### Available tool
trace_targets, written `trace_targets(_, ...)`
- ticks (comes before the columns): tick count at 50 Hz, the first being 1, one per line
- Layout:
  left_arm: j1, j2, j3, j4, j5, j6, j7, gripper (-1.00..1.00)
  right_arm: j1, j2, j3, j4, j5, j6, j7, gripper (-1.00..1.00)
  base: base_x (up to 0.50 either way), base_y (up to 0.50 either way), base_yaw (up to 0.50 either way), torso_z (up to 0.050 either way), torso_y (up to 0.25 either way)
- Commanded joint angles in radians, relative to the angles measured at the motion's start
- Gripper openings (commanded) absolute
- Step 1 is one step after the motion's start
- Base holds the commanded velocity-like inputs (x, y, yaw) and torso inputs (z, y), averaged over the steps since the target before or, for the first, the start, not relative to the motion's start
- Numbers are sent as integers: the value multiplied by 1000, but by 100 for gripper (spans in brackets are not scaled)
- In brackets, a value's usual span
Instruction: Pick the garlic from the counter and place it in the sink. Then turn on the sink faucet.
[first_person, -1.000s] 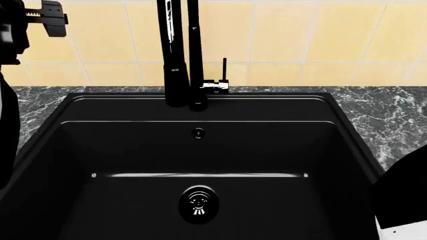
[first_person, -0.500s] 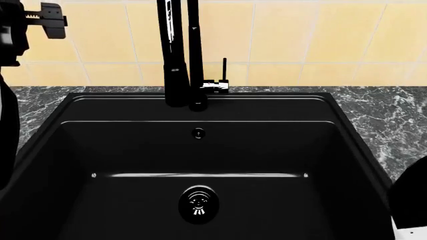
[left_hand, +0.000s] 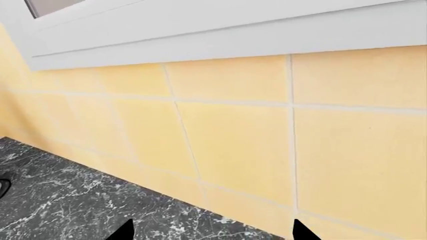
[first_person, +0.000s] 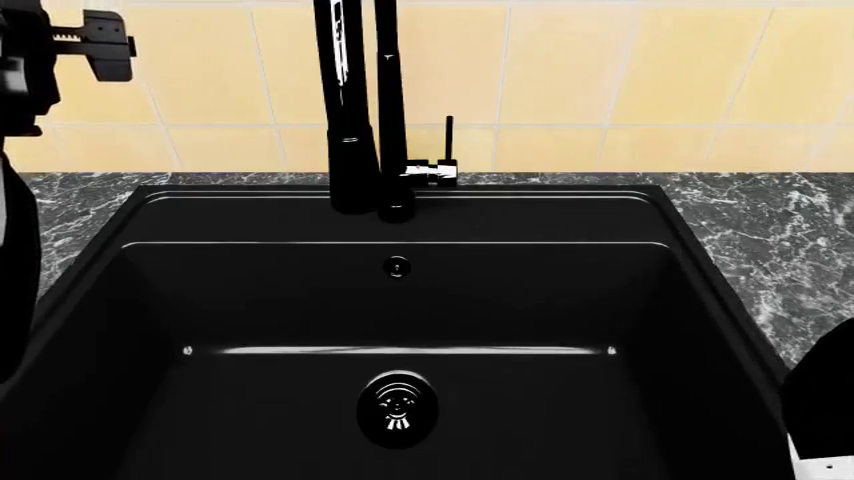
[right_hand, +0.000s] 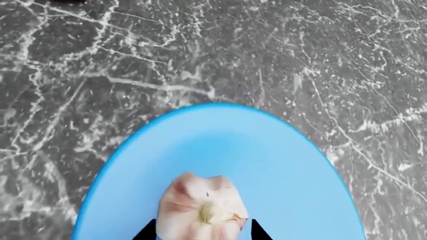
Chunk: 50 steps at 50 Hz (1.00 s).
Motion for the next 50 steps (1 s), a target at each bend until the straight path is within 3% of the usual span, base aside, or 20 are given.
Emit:
trace_targets(1, 2, 9, -24, 5, -13, 18, 21, 100, 11, -20, 4, -24, -1, -17, -10, -100, 0, 0, 0, 0, 0)
trace_targets(9, 3, 9, -23, 5, -14, 19, 20, 100, 31, -31, -28, -72, -24, -21, -65, -100, 0, 0, 0, 0, 0)
trace_targets(14, 4, 8, -23, 5, -14, 17, 19, 100, 86, -72, -114, -191, -143, -5, -318, -100, 0, 0, 0, 0, 0)
trace_targets(21, 5, 5, -25, 5, -17, 19, 20, 100, 113, -210, -249, -416, -352, -53, -706, -100, 0, 0, 0, 0, 0)
trace_targets(26, 5, 2, -25, 7, -18, 17, 22, 100, 107, -314, -309, -485, -398, -84, -833, -100, 0, 0, 0, 0, 0)
trace_targets(30, 8, 0, -26, 7, -18, 17, 20, 100, 88, -351, -407, -422, -352, -8, -846, -100, 0, 0, 0, 0, 0)
trace_targets(37, 14, 7, -30, 3, -20, 21, 20, 100, 134, -353, -827, -158, -20, 341, -818, -100, 0, 0, 0, 0, 0)
trace_targets(45, 9, 6, -30, 3, -18, 19, 22, 100, 181, -353, -1064, 46, 482, 444, -533, -100, 0, 0, 0, 0, 0)
trace_targets(50, 12, 6, -34, 4, -19, 21, 20, 100, 206, -353, -1126, 102, 783, 461, -310, -100, 0, 0, 0, 0, 0)
